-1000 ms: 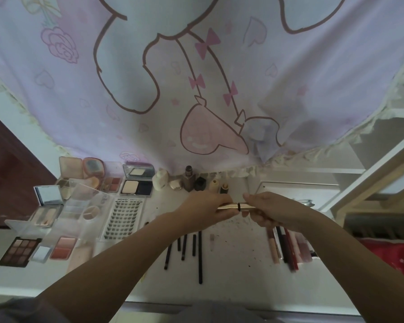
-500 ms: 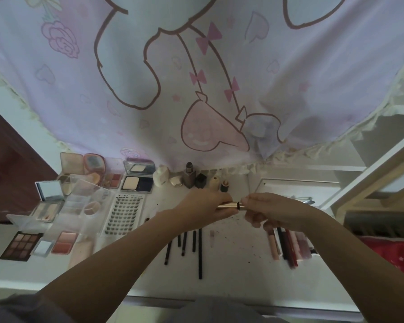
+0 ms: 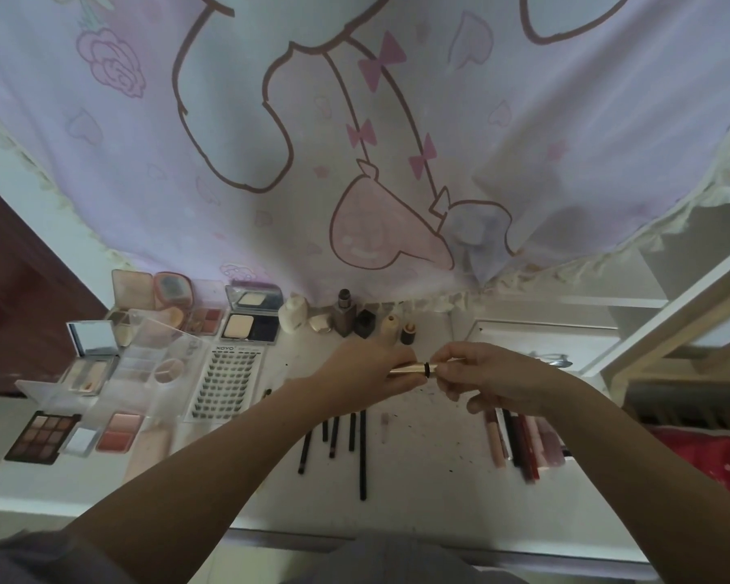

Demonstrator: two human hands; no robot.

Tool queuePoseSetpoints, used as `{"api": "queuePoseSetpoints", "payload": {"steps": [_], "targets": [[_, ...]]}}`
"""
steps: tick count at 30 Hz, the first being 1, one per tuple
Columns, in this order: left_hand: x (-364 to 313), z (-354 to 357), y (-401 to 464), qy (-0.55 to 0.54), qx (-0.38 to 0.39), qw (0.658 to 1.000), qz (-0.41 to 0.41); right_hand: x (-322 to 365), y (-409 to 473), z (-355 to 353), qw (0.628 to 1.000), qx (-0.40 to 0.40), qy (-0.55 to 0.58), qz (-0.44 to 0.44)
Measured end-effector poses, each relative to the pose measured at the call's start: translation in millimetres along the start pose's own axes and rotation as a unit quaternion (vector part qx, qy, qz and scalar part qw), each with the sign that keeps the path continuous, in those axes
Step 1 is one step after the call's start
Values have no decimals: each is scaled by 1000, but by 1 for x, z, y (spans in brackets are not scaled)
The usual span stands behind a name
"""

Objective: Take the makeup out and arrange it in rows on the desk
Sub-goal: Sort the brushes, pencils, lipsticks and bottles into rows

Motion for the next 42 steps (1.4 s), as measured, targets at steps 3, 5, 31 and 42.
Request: {"api": "queuePoseSetpoints", "payload": {"steps": [3, 5, 31, 42], "targets": [[0, 1, 0, 0, -9, 1000, 5, -3, 2, 1, 999, -16, 11, 34], [0, 3, 1, 9, -3, 1000, 3, -4, 2, 2, 999, -18, -3, 29], [75, 72, -23, -141, 130, 958, -214, -88, -9, -42, 990, -112, -20, 81], [56, 150, 41, -64, 130, 931, -334, -132, 56, 36, 937, -246, -180, 170]]}}
Point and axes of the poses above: each hand's wrist, its own y-axis towards the middle knuckle, its own z-axis out of the palm, x = y × z, the point moved 4 cm from there along y, towards the middle knuckle, and after that the axes turned 7 degrees about x, right-handed, at the moved point
